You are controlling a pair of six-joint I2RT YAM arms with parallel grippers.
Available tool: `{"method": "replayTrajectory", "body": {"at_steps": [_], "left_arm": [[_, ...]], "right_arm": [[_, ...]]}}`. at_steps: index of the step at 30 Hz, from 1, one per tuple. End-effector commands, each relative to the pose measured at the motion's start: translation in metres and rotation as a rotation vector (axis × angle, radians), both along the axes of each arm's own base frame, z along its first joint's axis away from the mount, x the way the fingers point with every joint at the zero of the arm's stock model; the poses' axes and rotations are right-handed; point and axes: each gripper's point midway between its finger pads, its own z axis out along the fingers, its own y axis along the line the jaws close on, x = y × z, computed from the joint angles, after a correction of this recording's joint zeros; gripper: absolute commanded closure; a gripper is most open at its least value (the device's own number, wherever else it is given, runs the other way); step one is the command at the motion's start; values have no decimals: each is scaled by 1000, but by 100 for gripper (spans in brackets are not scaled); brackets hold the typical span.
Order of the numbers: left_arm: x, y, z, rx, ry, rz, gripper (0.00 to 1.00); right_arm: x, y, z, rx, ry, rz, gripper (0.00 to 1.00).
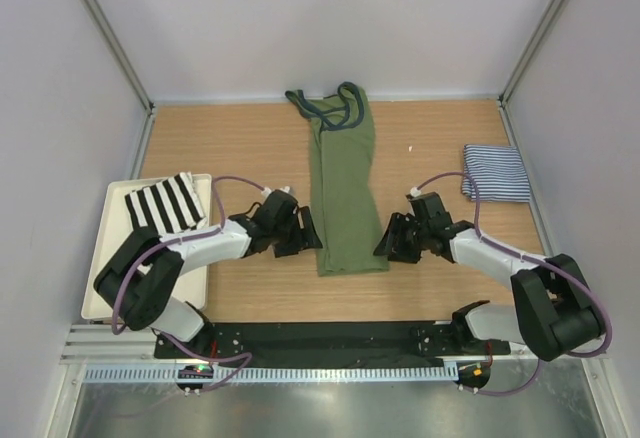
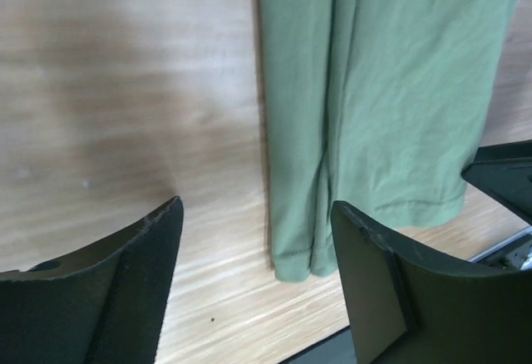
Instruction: Fold and stack the tank tops
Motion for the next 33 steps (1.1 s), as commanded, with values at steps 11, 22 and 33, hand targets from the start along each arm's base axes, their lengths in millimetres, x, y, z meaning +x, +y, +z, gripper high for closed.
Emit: {"method": "replayTrajectory", "body": {"at_steps": [11, 22, 33], "left_arm": [[-63, -16, -22, -92, 49, 42, 54], [-89, -10, -38, -89, 101, 40, 63], [-105, -1, -45, -87, 123, 54, 100]], "right_arm": [[-56, 4, -3, 26, 68, 51, 82], [-64, 2, -7, 17, 91, 57, 81], [-68, 5, 2, 38, 80, 64, 89]]}}
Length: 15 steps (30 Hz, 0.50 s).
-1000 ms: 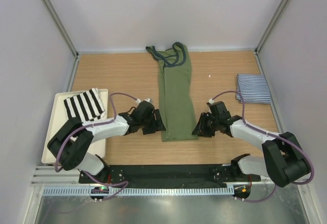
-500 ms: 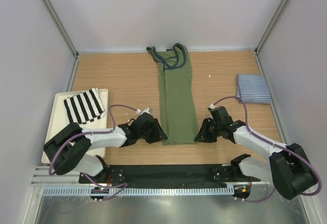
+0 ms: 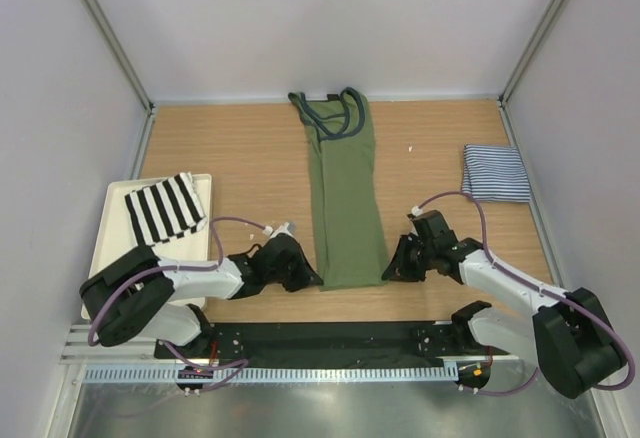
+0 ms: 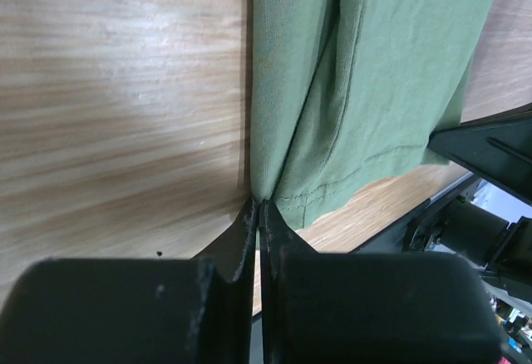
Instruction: Fold and stack the tank tops
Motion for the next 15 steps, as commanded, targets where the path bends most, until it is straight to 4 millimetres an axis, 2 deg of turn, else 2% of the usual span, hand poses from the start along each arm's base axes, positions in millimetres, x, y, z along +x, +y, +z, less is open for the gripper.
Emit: {"method": "replayTrajectory", "body": {"at_steps": [1, 6, 11, 12, 14, 15], "left_arm": [[-21, 25, -24, 110, 56, -11, 100], [-38, 33, -8, 120, 58, -50, 100], [-46, 46, 21, 100, 43, -31, 100], [-41, 47, 35, 73, -2, -9, 100], [-40, 55, 44, 85, -17, 11, 100], [-37, 53, 56, 61, -40, 16, 100]], "right_arm": [[-5, 4, 12, 29, -10, 11, 90], [-15, 18, 39, 111, -45, 63, 92], [-20, 21, 64, 138, -76, 87, 92], [-19, 22, 72, 155, -99, 90, 92], [-15, 24, 87, 177, -135, 89, 92], [-14, 24, 90, 174, -146, 92, 92]]}}
